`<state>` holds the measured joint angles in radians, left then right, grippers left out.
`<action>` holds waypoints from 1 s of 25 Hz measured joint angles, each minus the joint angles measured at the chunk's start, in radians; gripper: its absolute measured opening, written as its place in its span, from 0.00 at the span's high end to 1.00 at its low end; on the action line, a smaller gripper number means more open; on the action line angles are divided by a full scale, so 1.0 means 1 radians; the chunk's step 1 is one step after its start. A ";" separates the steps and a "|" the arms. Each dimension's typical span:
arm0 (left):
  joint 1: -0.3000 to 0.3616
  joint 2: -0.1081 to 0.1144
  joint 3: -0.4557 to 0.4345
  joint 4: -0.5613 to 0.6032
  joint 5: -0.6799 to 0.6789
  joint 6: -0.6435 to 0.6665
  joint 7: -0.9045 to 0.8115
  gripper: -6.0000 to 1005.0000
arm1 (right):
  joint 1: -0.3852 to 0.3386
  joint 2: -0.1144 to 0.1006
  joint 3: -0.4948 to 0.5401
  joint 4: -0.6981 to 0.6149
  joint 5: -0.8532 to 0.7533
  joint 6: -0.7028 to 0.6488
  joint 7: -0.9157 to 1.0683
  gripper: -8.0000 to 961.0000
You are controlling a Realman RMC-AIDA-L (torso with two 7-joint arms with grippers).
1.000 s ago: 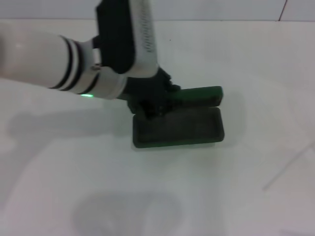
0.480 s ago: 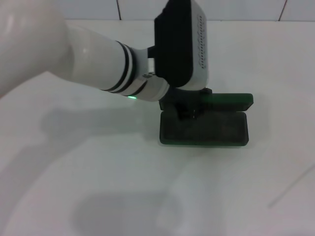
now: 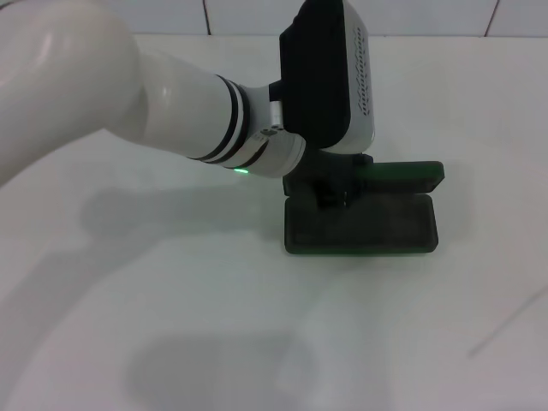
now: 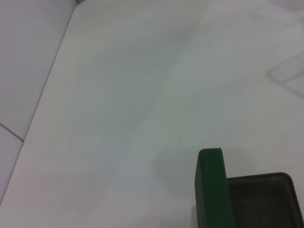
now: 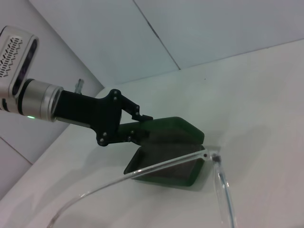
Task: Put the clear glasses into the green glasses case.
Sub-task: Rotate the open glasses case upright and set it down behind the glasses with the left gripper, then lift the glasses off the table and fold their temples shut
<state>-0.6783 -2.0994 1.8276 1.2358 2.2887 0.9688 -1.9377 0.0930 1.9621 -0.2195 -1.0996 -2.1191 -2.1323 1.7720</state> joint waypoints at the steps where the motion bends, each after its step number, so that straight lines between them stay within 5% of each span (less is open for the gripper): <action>1: 0.000 0.000 0.003 0.000 0.000 0.000 0.000 0.79 | 0.000 0.000 0.000 0.002 0.000 0.000 0.000 0.87; 13: 0.018 -0.001 0.016 0.015 0.002 -0.003 -0.004 0.78 | 0.003 -0.001 0.028 0.014 0.003 0.016 -0.004 0.87; 18: 0.025 0.001 0.027 0.035 0.002 0.002 -0.005 0.62 | -0.005 0.001 0.034 0.014 0.001 0.014 -0.015 0.87; 25: 0.077 0.004 0.024 0.167 0.002 0.044 -0.044 0.61 | -0.009 0.003 0.052 0.014 0.000 0.009 -0.027 0.87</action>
<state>-0.6016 -2.0956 1.8515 1.4027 2.2904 1.0131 -1.9819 0.0844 1.9651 -0.1674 -1.0860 -2.1188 -2.1231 1.7447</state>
